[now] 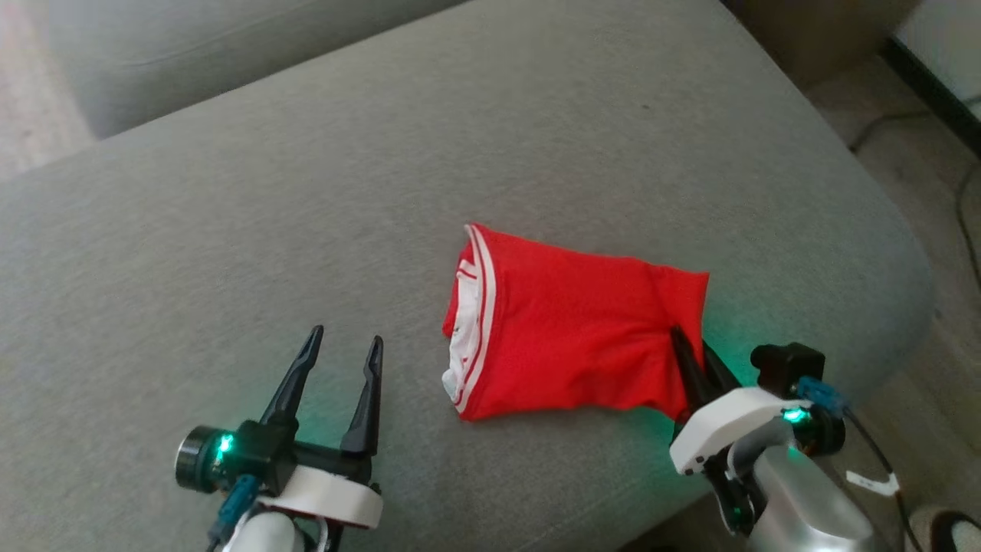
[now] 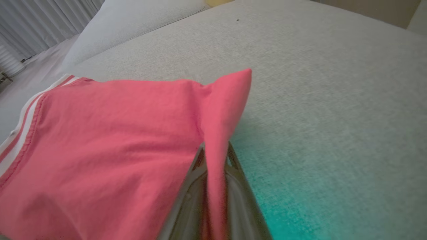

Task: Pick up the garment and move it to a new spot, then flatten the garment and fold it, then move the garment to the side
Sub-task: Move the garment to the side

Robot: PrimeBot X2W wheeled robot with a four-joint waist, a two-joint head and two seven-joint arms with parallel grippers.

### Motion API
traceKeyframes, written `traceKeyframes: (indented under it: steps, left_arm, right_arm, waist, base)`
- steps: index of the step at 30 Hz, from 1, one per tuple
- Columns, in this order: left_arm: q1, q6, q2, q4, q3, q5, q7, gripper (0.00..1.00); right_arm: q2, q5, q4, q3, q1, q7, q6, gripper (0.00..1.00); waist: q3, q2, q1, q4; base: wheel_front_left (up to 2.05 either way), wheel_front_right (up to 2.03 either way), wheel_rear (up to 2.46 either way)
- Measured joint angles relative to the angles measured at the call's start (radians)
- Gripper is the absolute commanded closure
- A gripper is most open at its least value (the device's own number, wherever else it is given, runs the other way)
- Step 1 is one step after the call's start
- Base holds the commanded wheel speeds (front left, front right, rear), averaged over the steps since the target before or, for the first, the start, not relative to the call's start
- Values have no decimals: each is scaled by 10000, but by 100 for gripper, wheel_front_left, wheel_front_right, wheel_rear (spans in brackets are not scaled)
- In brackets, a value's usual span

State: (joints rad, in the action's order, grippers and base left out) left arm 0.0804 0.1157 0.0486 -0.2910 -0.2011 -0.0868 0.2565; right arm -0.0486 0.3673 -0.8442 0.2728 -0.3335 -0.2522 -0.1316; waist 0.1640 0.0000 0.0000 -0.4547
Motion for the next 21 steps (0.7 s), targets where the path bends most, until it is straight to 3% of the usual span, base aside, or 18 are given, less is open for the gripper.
traceKeyframes:
  steps: [3, 9, 16, 21]
  left_arm:
    - [59, 4, 0, 10, -102, 10, 0, 0]
    - [134, 79, 29, 90, -132, 238, 0, 0]
    - [220, 88, 96, 88, -88, 347, 0, 0]
    - [647, 90, 105, 84, -205, 364, 0, 0]
  right_arm:
    - [4, -416, 207, -174, -54, 0, 0, 100]
    - [-198, -1448, 221, -514, -1276, 4, 0, 100]
    - [-1319, -2602, -548, -1452, -4318, 405, 0, 100]
    - [-2349, -3881, -1467, -3409, -5585, 523, 0, 100]
  waist:
    - [201, 0, 1, -160]
    - [459, 0, 0, 368]
    - [987, 0, 1, 1127]
    - [1430, 0, 2, 1724]
  base:
    - [0, 0, 0]
    - [0, 0, 0]
    - [0, 0, 0]
    - [0, 0, 0]
